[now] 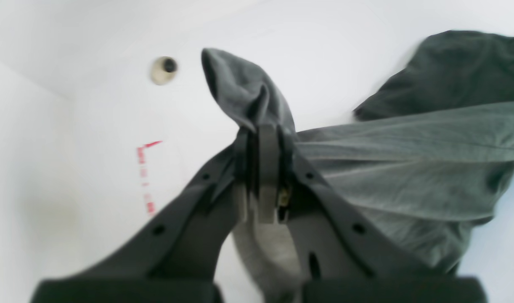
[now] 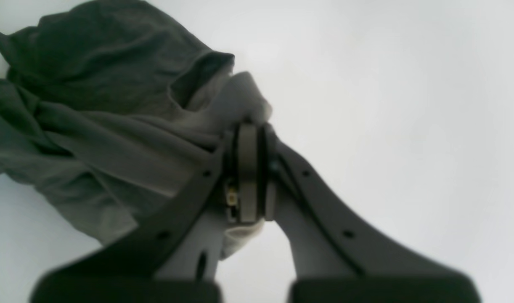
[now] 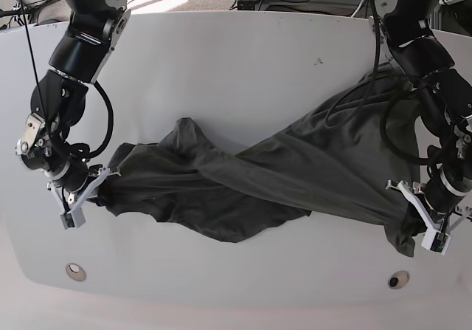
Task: Fold the T-shirt properly
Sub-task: 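Lift the T-shirt with both grippers, shake, and lay it flat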
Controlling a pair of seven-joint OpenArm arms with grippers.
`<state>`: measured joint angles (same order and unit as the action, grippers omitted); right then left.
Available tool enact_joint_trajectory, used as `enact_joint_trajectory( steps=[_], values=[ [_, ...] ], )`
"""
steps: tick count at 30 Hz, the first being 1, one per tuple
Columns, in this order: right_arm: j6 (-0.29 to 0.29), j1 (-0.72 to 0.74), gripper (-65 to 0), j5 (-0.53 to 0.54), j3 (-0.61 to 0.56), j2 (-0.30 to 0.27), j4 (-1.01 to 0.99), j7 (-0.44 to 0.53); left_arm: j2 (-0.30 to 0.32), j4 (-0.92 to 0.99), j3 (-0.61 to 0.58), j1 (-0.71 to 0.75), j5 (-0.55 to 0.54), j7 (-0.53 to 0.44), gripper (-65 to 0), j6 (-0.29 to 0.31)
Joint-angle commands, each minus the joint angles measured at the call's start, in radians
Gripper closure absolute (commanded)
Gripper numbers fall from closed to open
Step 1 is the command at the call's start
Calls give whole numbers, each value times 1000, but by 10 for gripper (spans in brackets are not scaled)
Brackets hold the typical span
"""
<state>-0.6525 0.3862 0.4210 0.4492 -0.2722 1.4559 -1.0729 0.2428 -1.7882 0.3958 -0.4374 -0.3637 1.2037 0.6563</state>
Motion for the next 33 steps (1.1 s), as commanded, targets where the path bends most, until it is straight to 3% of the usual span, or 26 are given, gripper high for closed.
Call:
enact_joint_trajectory(
  steps=[1,8,13,18,24,33],
  values=[
    [0,102,0,16,0,-39,-40,24,33,-46,7,-74,-1,-3,0,-3],
    [0,308,0,17,-10,-95,-149,21,91,-77,5,-268,-1,38,0,-3],
    [0,486,0,22,-117,-169,-225,21,134,-75,1,-404,1,54,0,-3],
    [-2,569,0,19,-128,-180,-226,15,155,-49,7,-473,-1,87,0,-2],
    [-6,544,0,22,-123,-195,-226,-17,157,-51,19,-409,-1,87,0,-2],
    [-2,254,0,25,-117,-192,-83,-34,148,-108,101,-103,-2,83,0,-2]
  ],
)
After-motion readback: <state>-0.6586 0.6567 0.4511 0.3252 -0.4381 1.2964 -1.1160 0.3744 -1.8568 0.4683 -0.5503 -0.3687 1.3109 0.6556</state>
